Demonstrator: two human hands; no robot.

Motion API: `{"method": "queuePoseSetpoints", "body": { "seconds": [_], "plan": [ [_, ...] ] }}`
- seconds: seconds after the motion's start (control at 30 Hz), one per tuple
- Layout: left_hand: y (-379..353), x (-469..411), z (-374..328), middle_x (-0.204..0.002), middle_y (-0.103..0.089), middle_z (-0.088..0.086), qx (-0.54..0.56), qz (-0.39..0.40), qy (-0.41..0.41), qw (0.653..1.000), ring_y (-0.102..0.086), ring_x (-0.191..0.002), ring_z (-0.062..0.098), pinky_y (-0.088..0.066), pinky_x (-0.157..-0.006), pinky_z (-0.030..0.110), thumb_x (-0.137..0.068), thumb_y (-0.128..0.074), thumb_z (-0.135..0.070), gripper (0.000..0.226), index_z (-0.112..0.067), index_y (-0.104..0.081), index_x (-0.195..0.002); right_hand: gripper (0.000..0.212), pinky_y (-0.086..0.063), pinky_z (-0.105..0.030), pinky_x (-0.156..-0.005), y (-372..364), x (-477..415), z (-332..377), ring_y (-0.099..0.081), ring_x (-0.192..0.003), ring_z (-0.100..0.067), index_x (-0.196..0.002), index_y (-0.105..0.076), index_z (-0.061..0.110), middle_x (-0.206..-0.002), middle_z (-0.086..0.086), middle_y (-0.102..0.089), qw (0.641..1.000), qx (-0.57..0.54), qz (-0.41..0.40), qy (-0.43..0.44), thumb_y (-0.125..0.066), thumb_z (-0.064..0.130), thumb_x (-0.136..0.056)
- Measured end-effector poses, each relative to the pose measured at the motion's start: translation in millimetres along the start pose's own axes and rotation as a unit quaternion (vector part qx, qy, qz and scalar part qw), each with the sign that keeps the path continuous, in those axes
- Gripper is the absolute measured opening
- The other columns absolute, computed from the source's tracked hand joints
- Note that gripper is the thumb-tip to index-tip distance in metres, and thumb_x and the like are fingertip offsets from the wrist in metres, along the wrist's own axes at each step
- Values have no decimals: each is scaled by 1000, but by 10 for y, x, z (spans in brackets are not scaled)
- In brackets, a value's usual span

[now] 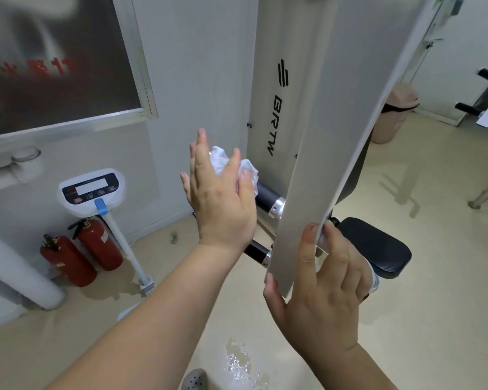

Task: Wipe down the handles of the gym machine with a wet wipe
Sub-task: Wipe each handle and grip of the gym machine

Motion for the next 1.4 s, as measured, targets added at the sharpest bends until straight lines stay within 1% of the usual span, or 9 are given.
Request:
{"method": "queuePoseSetpoints", "body": {
  "seconds": [0.1, 0.2, 0.27, 0.47, 0.7, 0.8, 0.9, 1.1, 1.4],
  "plan": [
    [96, -169, 75, -171, -11, 6, -53, -16, 4, 998, -9, -158, 28, 1, -124, 53, -99, -50, -46, 46, -22, -64, -136, 97, -39, -57, -103, 13, -2, -7, -44, -128, -45, -155, -24, 8, -148, -26, -36, 1000, -6, 3, -5, -70, 46, -78],
    [189, -202, -104, -160, -39, 11, -161, -80, -113, 977, -25, -149, 31, -14, -120, 51, -97, -55, -42, 37, -24, -72, -125, 98, -38, -57, -103, 5, -17, -12, -44, -128, -45, -155, -22, 9, -148, -26, -36, 1000, -9, 6, -3, -70, 46, -78],
    [213, -156, -255, -135, -59, 10, -198, -125, -187, 954, -38, -128, 28, -29, -101, 45, -96, -58, -36, 30, -23, -76, -115, 98, -37, -57, -104, 3, -21, -19, -43, -129, -45, -155, -23, 9, -147, -27, -37, 1000, -11, 6, -2, -71, 46, -77],
    [120, -18, -290, -85, -55, 14, -75, -98, -229, 966, -51, -75, 33, -45, -69, 44, -100, -54, -18, 29, -4, -76, -112, 99, -39, -57, -102, -5, -22, -20, -43, -128, -45, -155, -22, 10, -148, -26, -36, 1000, -8, 5, -12, -71, 46, -77],
    [185, 135, -10, -103, -52, 16, 118, -101, -100, 983, -49, -99, 14, -41, -98, 19, -94, -67, -15, 39, 5, -66, -128, 94, -39, -58, -105, -19, -25, -16, -44, -129, -47, -154, -24, 10, -148, -27, -37, 1000, -2, 8, -21, -68, 47, -79],
    [161, -14, 35, -113, -54, 16, 90, -99, -82, 988, -54, -104, 29, -42, -102, 32, -94, -66, -27, 39, -4, -70, -125, 94, -36, -56, -107, -40, -49, -28, -46, -127, -48, -154, -25, 8, -146, -29, -41, 999, 11, 13, -31, -68, 46, -79],
    [131, 32, -87, -114, -63, 17, 21, -104, -137, 985, -57, -103, 41, -27, -106, 21, -99, -61, -24, 31, -6, -74, -121, 95, -36, -57, -107, -53, -68, -38, -48, -125, -50, -152, -28, 6, -145, -30, -41, 999, 28, 20, -38, -70, 46, -78],
    [-70, 303, -270, -121, -70, 19, 123, -27, -258, 958, -57, -130, 41, -41, -108, 64, -102, -55, -12, 27, 1, -74, -117, 96, -34, -54, -108, -52, -81, -25, -49, -124, -51, -152, -24, 7, -143, -31, -43, 998, 48, 18, -44, -70, 46, -77],
    [42, -202, 53, -126, -69, 20, 116, -18, -300, 947, -60, -128, 40, -44, -107, 63, -100, -61, -9, 24, 2, -73, -118, 95, -30, -53, -108, -63, -93, -28, -49, -125, -51, -151, -28, 2, -141, -31, -42, 996, 76, 18, -46, -71, 45, -78]
  ]
}}
Point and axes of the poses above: each hand's wrist, its own x-axis away from the middle knuckle, its own y-axis out of the back of the hand, z = x × y, the point moved 10 cm from there along -x, towards the middle knuckle
